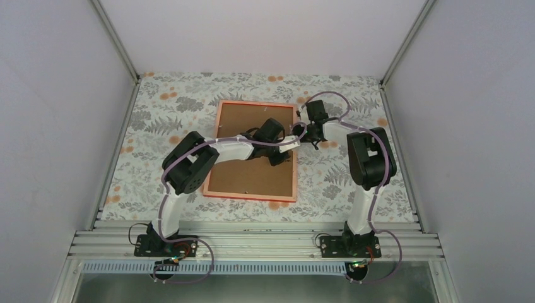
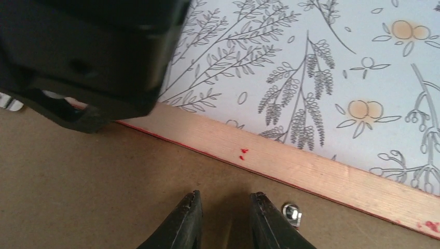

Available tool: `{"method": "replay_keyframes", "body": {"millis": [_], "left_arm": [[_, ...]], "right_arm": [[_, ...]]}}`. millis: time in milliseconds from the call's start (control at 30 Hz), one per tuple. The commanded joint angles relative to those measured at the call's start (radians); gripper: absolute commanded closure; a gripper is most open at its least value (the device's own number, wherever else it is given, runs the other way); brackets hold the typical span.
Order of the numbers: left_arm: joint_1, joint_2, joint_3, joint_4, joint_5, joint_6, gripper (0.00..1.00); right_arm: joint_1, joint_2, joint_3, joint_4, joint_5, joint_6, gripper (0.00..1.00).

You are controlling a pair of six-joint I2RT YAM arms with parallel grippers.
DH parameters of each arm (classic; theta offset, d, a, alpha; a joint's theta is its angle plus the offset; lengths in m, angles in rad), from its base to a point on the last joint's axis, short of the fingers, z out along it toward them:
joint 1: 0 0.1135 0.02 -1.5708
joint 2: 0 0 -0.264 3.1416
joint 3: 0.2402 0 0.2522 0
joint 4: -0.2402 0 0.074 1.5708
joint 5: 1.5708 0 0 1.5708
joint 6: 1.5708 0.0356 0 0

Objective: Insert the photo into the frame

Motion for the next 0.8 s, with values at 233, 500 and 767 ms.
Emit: {"method": "replay_keyframes", "body": {"millis": [233, 500, 767], "left_arm": [[-0.024, -0.068, -0.168, -0.066, 0.090, 0.128, 0.77], [-0.040, -0.047, -0.141, -0.058, 0.054, 0.110, 0.77], [-0.059, 0.012, -0.079, -0.017, -0.016, 0.082, 0.77]], "right_arm": [[0.001, 0.108, -0.018, -0.172, 0.009, 0.044, 0.89], [0.002, 0.113, -0.014, -0.180, 0.015, 0.053, 0.96], [0.015, 0.096, -0.041, -0.166, 0.004, 0.066, 0.97]]}}
